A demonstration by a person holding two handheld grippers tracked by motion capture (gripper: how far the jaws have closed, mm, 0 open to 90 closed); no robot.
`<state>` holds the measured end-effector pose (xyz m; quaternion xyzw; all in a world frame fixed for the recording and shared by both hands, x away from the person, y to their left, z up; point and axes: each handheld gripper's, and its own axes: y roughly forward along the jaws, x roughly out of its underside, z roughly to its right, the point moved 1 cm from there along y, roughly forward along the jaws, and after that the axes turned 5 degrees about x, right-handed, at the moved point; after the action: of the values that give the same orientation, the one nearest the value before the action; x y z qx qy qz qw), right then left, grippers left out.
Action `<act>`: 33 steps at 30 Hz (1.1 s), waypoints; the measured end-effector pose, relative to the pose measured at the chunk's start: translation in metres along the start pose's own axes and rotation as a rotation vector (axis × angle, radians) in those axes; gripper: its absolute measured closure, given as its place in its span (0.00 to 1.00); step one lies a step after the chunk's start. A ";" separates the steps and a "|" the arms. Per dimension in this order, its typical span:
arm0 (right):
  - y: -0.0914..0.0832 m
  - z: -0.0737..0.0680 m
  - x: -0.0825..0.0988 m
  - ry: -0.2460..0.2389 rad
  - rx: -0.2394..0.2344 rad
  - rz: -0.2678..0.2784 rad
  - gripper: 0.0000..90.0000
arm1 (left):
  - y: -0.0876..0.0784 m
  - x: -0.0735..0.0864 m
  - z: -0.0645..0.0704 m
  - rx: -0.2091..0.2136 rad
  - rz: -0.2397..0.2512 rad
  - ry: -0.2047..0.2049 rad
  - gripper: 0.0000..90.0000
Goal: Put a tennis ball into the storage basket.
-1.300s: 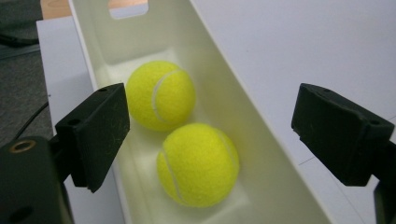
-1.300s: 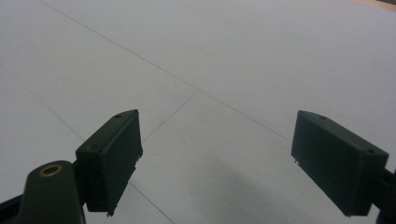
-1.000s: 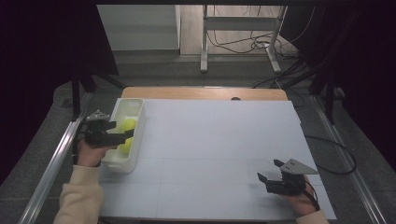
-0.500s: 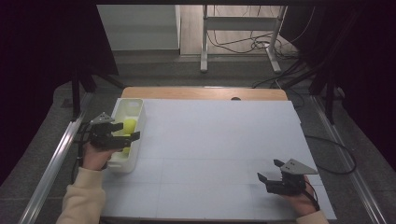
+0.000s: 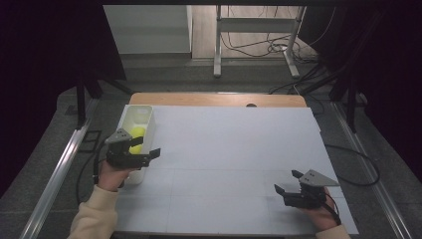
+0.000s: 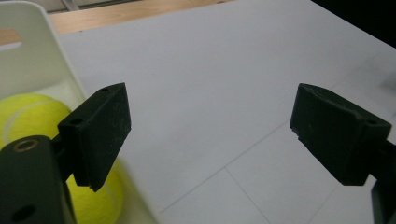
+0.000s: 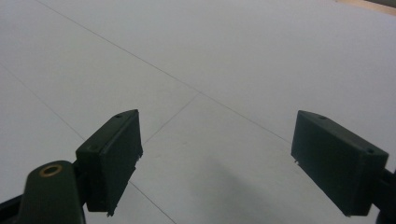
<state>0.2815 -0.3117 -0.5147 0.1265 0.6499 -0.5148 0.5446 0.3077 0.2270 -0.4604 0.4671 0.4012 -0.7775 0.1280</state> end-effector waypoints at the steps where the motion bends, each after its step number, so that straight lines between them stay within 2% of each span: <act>1: 0.000 0.000 0.000 0.000 -0.001 0.000 0.19 | 0.000 0.001 0.002 0.002 0.002 0.007 0.15; 11: 0.000 0.000 0.000 0.000 -0.003 0.000 0.19 | 0.008 0.019 0.026 0.049 0.020 0.049 0.15; 16: 0.000 -0.001 0.000 -0.002 -0.008 -0.001 0.19 | 0.006 0.028 0.037 0.074 0.059 0.075 0.17; 20: 0.001 -0.001 0.000 -0.002 -0.005 -0.003 0.19 | 0.009 0.036 0.044 0.100 0.039 0.080 0.17; 21: 0.001 -0.001 0.000 -0.002 -0.007 -0.002 0.19 | 0.010 0.038 0.047 0.086 0.032 0.103 0.17; 23: 0.001 -0.001 0.000 -0.002 -0.007 -0.003 0.19 | 0.011 0.039 0.051 0.075 0.021 0.123 0.17; 26: 0.001 -0.002 0.000 -0.003 -0.007 -0.002 0.19 | 0.010 0.043 0.058 0.099 0.021 0.142 0.17; 28: 0.001 -0.001 0.000 -0.003 -0.006 -0.005 0.19 | 0.011 0.046 0.061 0.096 0.015 0.157 0.17; 31: 0.002 -0.001 0.001 -0.003 -0.007 -0.008 0.19 | 0.013 0.052 0.064 0.107 0.010 0.152 0.17; 33: 0.002 -0.002 0.001 -0.005 -0.006 -0.008 0.19 | 0.016 0.057 0.066 0.119 -0.011 0.160 0.17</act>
<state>0.2814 -0.3099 -0.5163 0.1211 0.6506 -0.5153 0.5446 0.2457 0.1776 -0.4994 0.5321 0.3659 -0.7609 0.0635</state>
